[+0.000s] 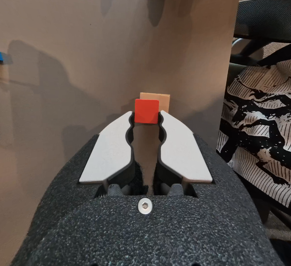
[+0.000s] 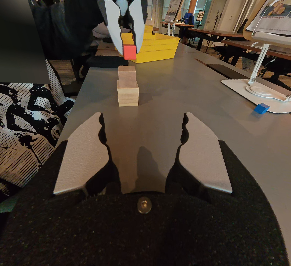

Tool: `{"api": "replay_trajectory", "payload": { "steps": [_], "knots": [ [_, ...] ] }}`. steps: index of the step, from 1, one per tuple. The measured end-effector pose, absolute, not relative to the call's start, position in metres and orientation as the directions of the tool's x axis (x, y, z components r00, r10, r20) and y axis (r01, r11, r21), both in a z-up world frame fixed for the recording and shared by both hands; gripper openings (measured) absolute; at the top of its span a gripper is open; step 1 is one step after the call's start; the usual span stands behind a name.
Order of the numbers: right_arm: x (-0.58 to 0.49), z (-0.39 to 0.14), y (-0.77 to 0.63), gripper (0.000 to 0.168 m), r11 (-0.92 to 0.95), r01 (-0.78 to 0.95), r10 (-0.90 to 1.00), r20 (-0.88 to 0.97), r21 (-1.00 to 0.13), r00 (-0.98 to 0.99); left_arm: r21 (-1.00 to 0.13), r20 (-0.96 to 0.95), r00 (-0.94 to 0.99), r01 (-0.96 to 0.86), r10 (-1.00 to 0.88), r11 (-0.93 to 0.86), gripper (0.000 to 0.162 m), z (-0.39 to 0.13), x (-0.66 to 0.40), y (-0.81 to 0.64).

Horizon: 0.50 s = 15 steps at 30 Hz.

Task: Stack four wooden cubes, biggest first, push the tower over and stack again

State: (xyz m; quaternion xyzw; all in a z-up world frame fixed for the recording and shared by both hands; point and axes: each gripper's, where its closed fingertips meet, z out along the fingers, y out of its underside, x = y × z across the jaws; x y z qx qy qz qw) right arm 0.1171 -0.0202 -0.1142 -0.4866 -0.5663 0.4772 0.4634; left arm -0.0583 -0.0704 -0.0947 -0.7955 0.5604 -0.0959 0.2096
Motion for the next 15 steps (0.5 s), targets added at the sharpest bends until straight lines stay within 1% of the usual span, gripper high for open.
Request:
{"api": "replay_trajectory", "payload": {
  "steps": [15],
  "knots": [
    [0.118,-0.113,-0.02,0.093,0.068,0.101,0.994,0.058,-0.993,-0.095,-0.388,-0.071,0.32,-0.881,-0.945,-0.269,0.028,-0.112,-0.054,-0.076]
  ]
}}
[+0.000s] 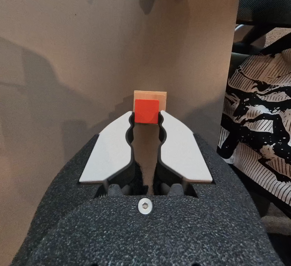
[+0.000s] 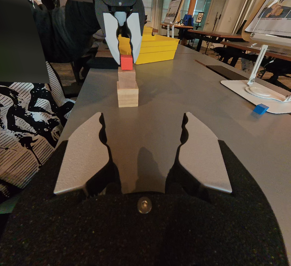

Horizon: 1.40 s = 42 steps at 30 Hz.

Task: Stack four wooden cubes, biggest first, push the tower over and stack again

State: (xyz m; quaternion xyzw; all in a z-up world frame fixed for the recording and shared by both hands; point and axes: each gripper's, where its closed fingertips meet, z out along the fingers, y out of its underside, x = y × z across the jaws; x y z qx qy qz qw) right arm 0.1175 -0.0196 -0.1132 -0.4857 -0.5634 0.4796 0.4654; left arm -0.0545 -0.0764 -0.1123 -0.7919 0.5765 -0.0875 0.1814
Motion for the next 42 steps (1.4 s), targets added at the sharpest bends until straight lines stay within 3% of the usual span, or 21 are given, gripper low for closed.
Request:
{"api": "replay_trajectory", "payload": {
  "steps": [7,16,19,24,29,35,42],
  "knots": [
    [0.118,-0.113,-0.02,0.093,0.069,0.1,0.994,0.059,-0.993,-0.093,-0.388,-0.07,0.318,-0.882,-0.945,-0.268,0.028,-0.115,-0.052,-0.076],
    [0.118,-0.113,-0.019,0.092,0.068,0.101,0.994,0.058,-0.993,-0.092,-0.38,-0.064,0.293,-0.891,-0.954,-0.248,0.057,-0.112,-0.052,-0.079],
    [0.117,-0.114,-0.019,0.091,0.069,0.104,0.994,0.06,-0.992,-0.092,-0.427,-0.023,0.297,-0.866,-0.955,-0.26,0.073,-0.102,-0.048,-0.075],
    [0.117,-0.115,-0.02,0.09,0.073,0.111,0.994,0.063,-0.991,-0.093,-0.563,0.075,0.327,-0.766,-0.942,-0.311,0.084,-0.07,-0.04,-0.052],
    [0.117,-0.115,-0.02,0.089,0.075,0.117,0.994,0.065,-0.99,-0.092,-0.609,-0.059,0.493,-0.706,-0.868,-0.36,0.084,-0.061,-0.054,0.031],
    [0.116,-0.116,-0.02,0.089,0.078,0.124,0.994,0.067,-0.989,-0.088,-0.574,-0.26,0.551,-0.749,-0.793,-0.332,0.076,-0.086,-0.066,0.134],
    [0.116,-0.116,-0.019,0.089,0.077,0.131,0.994,0.066,-0.988,-0.085,-0.551,-0.216,0.553,-0.75,-0.805,-0.367,0.068,-0.132,-0.057,0.209]
  ]
}}
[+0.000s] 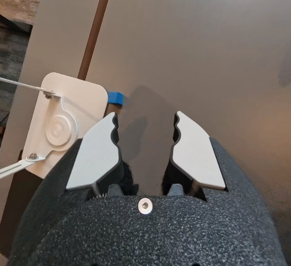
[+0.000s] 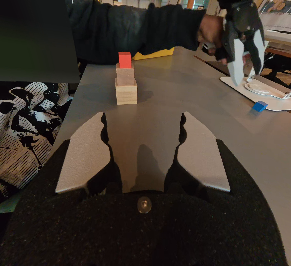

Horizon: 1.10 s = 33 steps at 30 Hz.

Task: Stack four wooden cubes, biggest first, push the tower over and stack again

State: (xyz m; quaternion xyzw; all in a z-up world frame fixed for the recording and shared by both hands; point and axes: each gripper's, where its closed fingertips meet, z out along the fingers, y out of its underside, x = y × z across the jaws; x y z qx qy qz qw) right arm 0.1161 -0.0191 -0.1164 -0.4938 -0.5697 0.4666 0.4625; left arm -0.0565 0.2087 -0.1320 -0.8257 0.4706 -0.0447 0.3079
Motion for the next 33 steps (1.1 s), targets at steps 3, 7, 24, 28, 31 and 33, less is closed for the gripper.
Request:
{"api": "replay_trajectory", "payload": {
  "steps": [3,7,24,28,31,33],
  "knots": [
    [0.116,-0.117,-0.019,0.089,0.08,0.137,0.994,0.069,-0.987,-0.086,-0.521,-0.2,0.567,-0.753,-0.799,-0.403,0.063,-0.152,-0.062,0.235],
    [0.116,-0.117,-0.02,0.089,0.079,0.134,0.994,0.067,-0.988,-0.088,-0.479,-0.177,0.567,-0.763,-0.804,-0.433,0.058,-0.174,-0.069,0.26],
    [0.116,-0.117,-0.021,0.089,0.095,0.137,0.992,0.084,-0.986,-0.089,-0.463,-0.068,0.548,-0.757,-0.834,-0.461,0.032,-0.207,-0.069,0.288],
    [0.116,-0.117,-0.021,0.089,0.092,0.137,0.993,0.08,-0.986,-0.091,-0.5,-0.025,0.542,-0.734,-0.84,-0.459,0.021,-0.2,-0.063,0.282],
    [0.116,-0.118,-0.021,0.088,0.092,0.139,0.993,0.079,-0.986,-0.092,-0.506,-0.029,0.535,-0.736,-0.844,-0.449,0.021,-0.189,-0.064,0.272],
    [0.116,-0.118,-0.022,0.088,0.095,0.14,0.992,0.083,-0.986,-0.093,-0.509,-0.036,0.528,-0.74,-0.849,-0.439,0.021,-0.179,-0.064,0.261]
  ]
}}
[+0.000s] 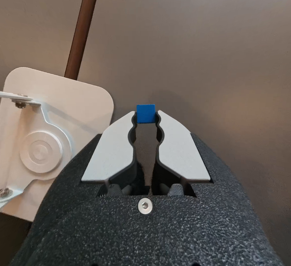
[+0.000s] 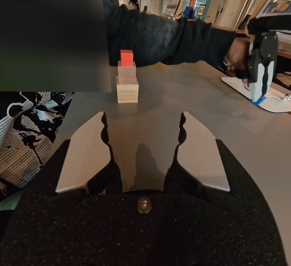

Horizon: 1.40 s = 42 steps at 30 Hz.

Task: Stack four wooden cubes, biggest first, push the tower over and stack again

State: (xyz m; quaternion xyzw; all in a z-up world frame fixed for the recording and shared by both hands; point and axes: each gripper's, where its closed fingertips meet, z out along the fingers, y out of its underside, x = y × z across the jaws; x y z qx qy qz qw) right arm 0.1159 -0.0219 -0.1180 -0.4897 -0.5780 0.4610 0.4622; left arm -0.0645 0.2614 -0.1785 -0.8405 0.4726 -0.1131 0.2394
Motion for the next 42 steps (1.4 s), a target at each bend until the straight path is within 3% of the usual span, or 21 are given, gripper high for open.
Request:
{"api": "replay_trajectory", "payload": {
  "steps": [19,42],
  "knots": [
    [0.116,-0.117,-0.02,0.086,0.082,0.132,0.994,0.07,-0.988,-0.088,-0.579,-0.086,0.38,-0.771,-0.921,-0.265,0.021,-0.055,-0.06,0.042],
    [0.116,-0.115,-0.018,0.086,0.081,0.12,0.994,0.072,-0.989,-0.078,-0.556,-0.068,0.307,-0.801,-0.949,-0.22,0.021,-0.072,-0.044,-0.069]
  ]
}}
